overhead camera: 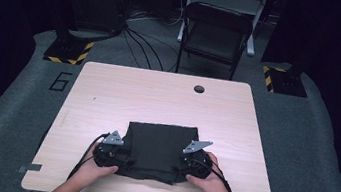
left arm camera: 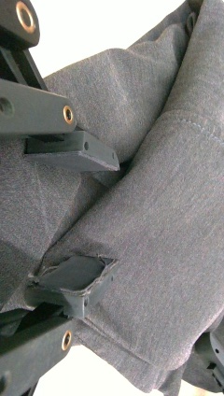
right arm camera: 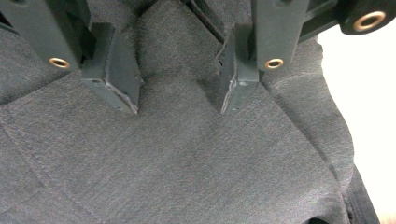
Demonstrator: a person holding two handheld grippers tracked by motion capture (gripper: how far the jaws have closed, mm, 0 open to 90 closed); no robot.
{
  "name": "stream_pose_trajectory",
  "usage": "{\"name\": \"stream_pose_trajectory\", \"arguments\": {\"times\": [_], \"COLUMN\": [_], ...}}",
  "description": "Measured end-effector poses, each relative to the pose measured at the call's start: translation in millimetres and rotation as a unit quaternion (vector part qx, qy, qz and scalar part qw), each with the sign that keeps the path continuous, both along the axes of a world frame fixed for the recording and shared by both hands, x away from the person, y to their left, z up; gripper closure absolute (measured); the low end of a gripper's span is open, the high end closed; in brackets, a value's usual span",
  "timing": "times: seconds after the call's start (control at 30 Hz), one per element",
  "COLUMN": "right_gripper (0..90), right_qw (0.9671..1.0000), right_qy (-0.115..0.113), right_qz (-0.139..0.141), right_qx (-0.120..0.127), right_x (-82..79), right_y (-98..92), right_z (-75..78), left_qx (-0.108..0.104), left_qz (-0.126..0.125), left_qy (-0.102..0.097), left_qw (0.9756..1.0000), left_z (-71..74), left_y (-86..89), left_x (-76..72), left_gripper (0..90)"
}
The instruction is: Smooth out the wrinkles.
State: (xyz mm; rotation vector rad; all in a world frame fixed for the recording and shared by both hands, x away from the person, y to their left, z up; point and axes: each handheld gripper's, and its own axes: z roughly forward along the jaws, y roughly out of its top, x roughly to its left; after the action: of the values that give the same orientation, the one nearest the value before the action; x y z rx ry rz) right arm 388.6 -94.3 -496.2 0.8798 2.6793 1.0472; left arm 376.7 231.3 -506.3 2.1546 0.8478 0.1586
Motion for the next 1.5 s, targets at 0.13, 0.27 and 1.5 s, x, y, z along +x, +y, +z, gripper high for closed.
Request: {"name": "stream_pose_trajectory", "arguments": {"times": [0.13, 0.27, 1.5], "right_gripper": [46.0, 44.2, 36.8], "right_qw": [1.0, 0.9999, 0.9995], "right_qy": [0.003, 0.011, 0.002], "right_qz": [-0.004, -0.008, -0.026], "right_qx": [0.001, 0.008, 0.018], "right_x": [0.7, 1.6, -17.4], "right_y": [0.3, -1.3, -32.7], "right_z": [0.5, 0.6, 40.8], "left_qx": [-0.004, -0.012, -0.038], "left_qz": [0.006, 0.014, 0.079], "left_qy": [0.001, 0.001, -0.012], "left_qw": [1.0, 0.9998, 0.9961], "left_z": [0.2, 0.3, 39.2], "left_y": [1.5, 1.8, 45.2], "left_x": [-0.4, -1.0, -15.8], "left_gripper": [45.5, 45.3, 40.8]}}
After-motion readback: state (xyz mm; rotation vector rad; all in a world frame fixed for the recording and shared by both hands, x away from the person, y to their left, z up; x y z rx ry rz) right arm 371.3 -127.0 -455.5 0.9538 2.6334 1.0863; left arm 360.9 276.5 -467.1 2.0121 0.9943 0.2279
